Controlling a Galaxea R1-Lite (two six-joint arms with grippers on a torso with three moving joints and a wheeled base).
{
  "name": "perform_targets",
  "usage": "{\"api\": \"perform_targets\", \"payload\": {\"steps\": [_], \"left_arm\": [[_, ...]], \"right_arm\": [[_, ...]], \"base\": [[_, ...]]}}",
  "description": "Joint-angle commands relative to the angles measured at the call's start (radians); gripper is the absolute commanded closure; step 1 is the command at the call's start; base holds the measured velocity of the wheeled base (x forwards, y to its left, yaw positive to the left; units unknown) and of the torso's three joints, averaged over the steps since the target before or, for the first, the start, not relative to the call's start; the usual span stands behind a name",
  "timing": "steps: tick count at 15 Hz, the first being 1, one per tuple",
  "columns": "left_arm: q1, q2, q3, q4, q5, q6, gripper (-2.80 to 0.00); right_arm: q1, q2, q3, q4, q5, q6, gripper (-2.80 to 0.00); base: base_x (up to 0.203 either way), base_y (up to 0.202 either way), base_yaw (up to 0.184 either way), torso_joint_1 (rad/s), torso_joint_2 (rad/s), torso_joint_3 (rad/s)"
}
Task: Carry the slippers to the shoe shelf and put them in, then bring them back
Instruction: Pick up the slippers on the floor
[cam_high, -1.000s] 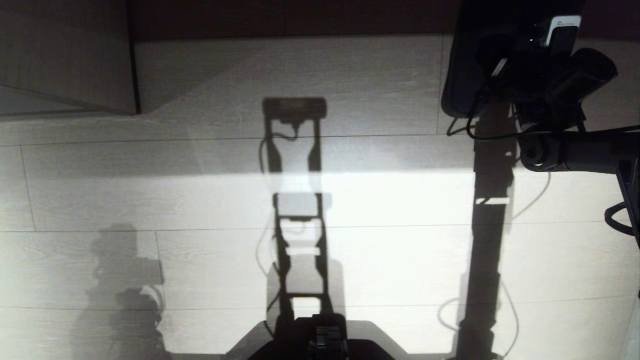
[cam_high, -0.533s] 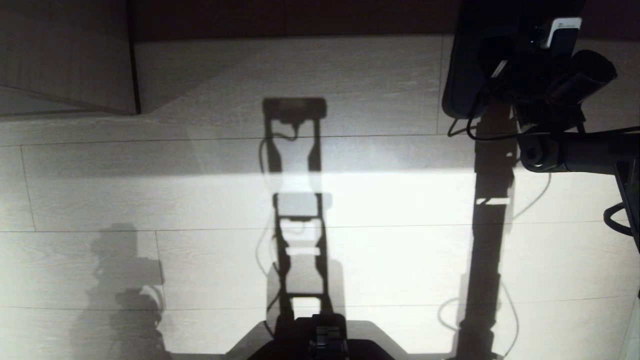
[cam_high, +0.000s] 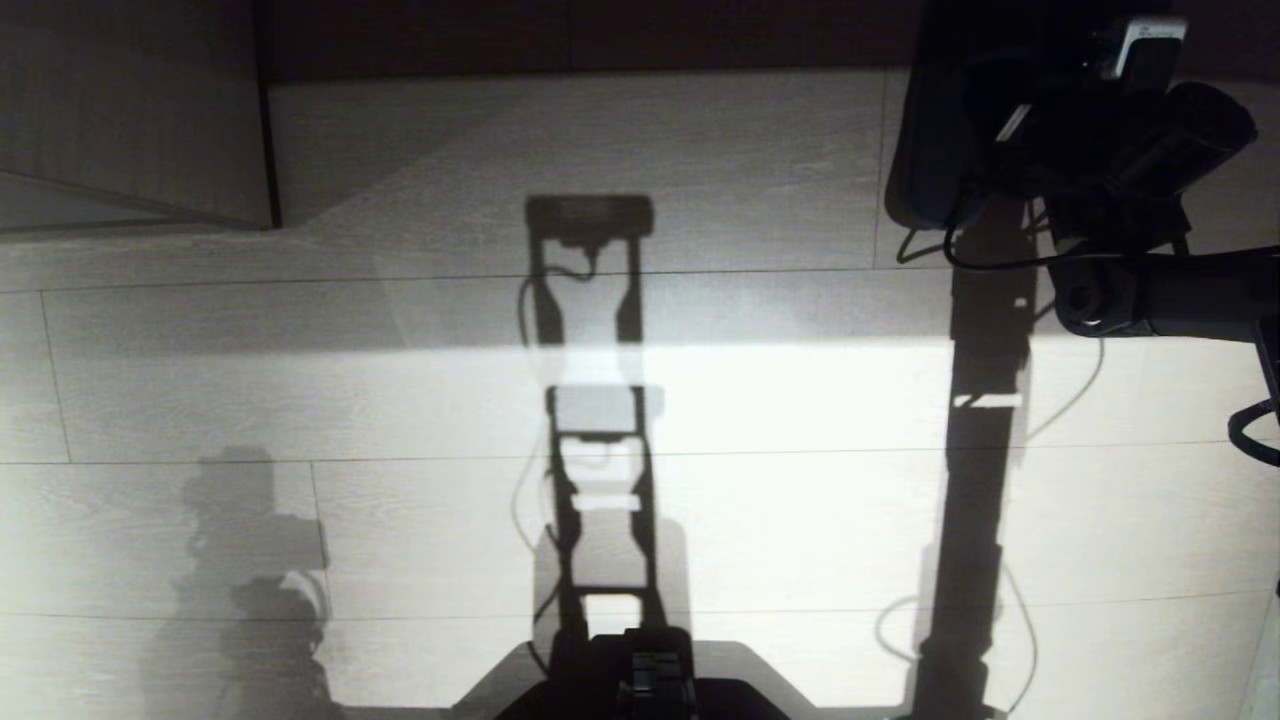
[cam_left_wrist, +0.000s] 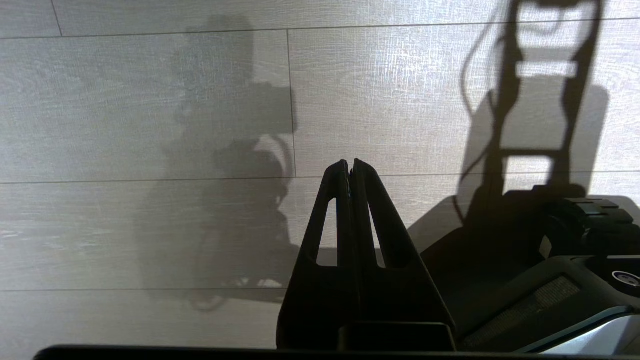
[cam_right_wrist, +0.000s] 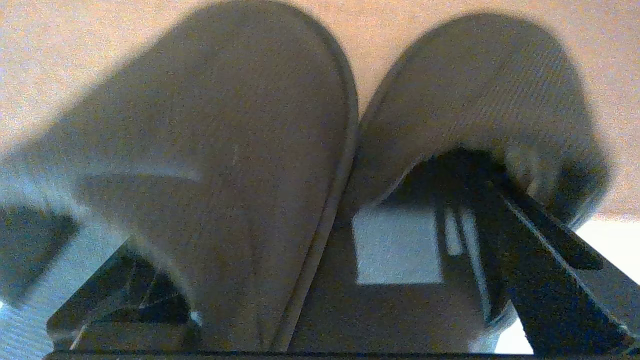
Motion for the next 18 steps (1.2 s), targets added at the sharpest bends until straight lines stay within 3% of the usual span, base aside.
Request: {"api": "perform_targets", "payload": {"steps": [1,18], "left_arm": [[0.000,0.000,0.000,0.000,0.000,0.000,0.00],[0.000,0.002,0.000,-0.001,0.000,0.000,0.00]], "right_arm": [[0.001,-0.046,0.027,0.001,0.001,-0.001,-2.80],[0.002,-0.075,0.080,0.016,0.009,-0.001,-2.80]], "base": [[0.000,0.000,0.000,0.000,0.00,0.000],[0.000,0.000,0.000,0.000,0.00,0.000]]}}
